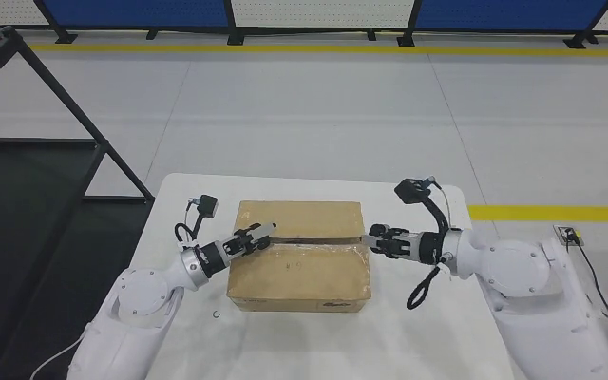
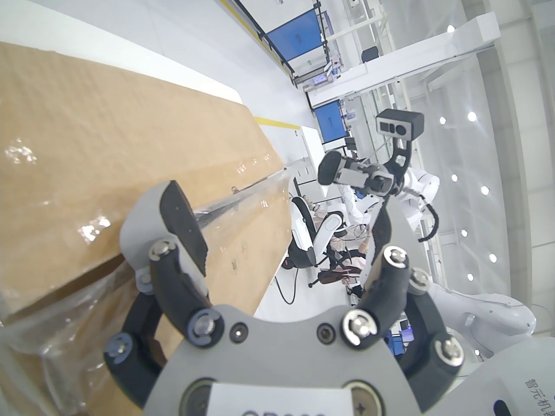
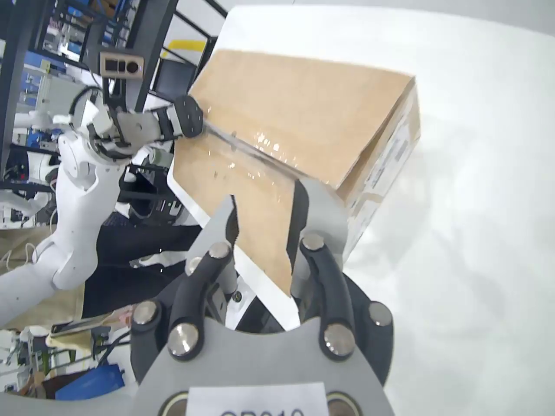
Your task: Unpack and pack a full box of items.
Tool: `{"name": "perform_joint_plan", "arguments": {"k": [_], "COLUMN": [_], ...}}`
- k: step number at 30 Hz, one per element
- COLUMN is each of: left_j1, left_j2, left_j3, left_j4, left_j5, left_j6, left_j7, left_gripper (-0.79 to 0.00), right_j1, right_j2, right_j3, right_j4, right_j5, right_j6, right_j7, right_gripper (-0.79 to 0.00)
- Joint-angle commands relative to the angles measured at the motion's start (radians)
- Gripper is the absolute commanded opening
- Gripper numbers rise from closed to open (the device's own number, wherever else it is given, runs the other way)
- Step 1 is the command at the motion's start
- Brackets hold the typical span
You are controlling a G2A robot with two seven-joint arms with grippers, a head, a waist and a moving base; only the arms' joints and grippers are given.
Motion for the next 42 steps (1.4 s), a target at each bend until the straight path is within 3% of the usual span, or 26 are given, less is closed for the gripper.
{"name": "perform_joint_plan", "arguments": {"k": [1,9,14,26,42], "left_j1": [-0.001,0.0,0.008,0.026,0.068], "left_j2": [0.0,0.001,0.002,0.006,0.016], "left_j3": [0.001,-0.001,-0.008,-0.025,-0.093], "left_j4": [0.001,-0.001,-0.008,-0.027,-0.057], "left_j5": [-0.001,0.0,-0.001,-0.005,-0.037], "left_j6": [-0.001,-0.001,-0.002,-0.007,-0.028], "left_j7": [0.001,0.001,0.004,0.008,0.044], "left_gripper": [0.0,0.0,0.0,0.0,0.0], "right_j1": [0.008,0.057,0.1,0.193,0.225], "right_j2": [-0.002,-0.022,-0.031,-0.052,-0.066], "right_j3": [-0.035,-0.115,-0.151,-0.224,-0.275], "right_j4": [0.021,0.137,0.208,0.312,0.337], "right_j5": [-0.019,0.038,0.046,0.095,0.137], "right_j6": [0.011,-0.004,0.041,0.124,0.096], "right_j7": [-0.003,-0.123,-0.147,-0.112,-0.127], "right_gripper": [-0.785,-0.785,-0.785,-0.785,-0.785]}}
